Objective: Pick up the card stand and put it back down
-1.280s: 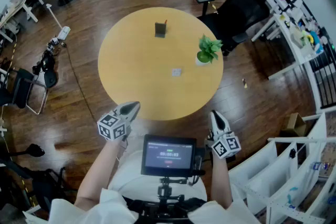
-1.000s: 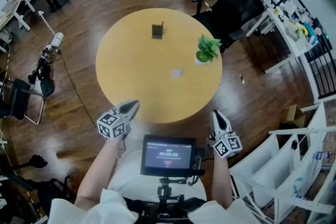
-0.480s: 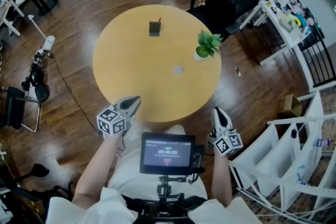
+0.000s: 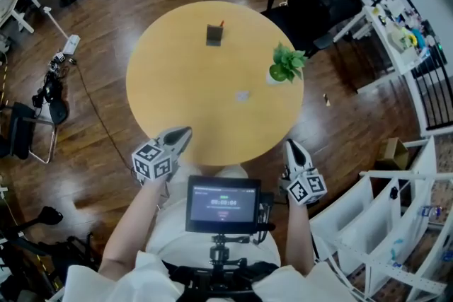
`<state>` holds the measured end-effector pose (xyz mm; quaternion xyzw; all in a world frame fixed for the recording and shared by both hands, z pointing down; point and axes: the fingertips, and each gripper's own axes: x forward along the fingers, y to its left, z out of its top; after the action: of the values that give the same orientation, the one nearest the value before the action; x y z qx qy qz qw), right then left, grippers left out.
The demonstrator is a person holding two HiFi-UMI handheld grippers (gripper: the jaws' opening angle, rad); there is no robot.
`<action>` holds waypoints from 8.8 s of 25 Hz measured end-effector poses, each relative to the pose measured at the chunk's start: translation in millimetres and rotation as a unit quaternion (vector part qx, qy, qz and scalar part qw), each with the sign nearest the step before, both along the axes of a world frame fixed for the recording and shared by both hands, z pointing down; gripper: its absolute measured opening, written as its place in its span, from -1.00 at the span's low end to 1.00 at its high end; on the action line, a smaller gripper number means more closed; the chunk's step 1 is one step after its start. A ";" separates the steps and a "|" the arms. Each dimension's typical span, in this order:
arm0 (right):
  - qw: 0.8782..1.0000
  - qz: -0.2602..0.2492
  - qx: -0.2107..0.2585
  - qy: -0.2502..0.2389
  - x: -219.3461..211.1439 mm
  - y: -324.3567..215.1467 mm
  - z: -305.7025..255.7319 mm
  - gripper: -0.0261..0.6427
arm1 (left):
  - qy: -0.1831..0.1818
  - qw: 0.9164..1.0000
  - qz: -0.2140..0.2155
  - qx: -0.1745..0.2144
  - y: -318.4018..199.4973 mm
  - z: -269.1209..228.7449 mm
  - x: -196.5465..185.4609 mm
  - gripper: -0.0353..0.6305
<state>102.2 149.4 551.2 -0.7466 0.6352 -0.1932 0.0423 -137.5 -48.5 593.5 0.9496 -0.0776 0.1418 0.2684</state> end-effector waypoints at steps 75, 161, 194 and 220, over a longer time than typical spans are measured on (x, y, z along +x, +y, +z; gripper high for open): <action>0.811 -0.506 -0.274 0.108 50.4 -237.1 328.4 -0.83 | -0.142 0.967 -0.203 -0.053 -34.6 57.0 99.4 -0.89; 0.932 -0.331 -0.106 0.100 27.7 -170.9 -84.5 -0.84 | 0.056 0.996 -0.062 0.040 -87.3 -120.0 52.1 -0.89; 0.921 -0.371 -0.050 0.106 24.9 -197.2 -201.4 -0.84 | 0.101 0.978 -0.122 0.135 -133.9 -245.3 8.6 -0.89; 0.864 -0.448 -0.144 0.180 -2.6 -176.1 -176.1 -0.84 | -0.013 0.985 -0.034 0.169 -97.6 -199.6 42.9 -0.89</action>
<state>99.6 -26.7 375.2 -0.4008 0.8632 -0.1428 -0.2719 -94.6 -146.1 393.9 0.9762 -0.1360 0.1301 0.1080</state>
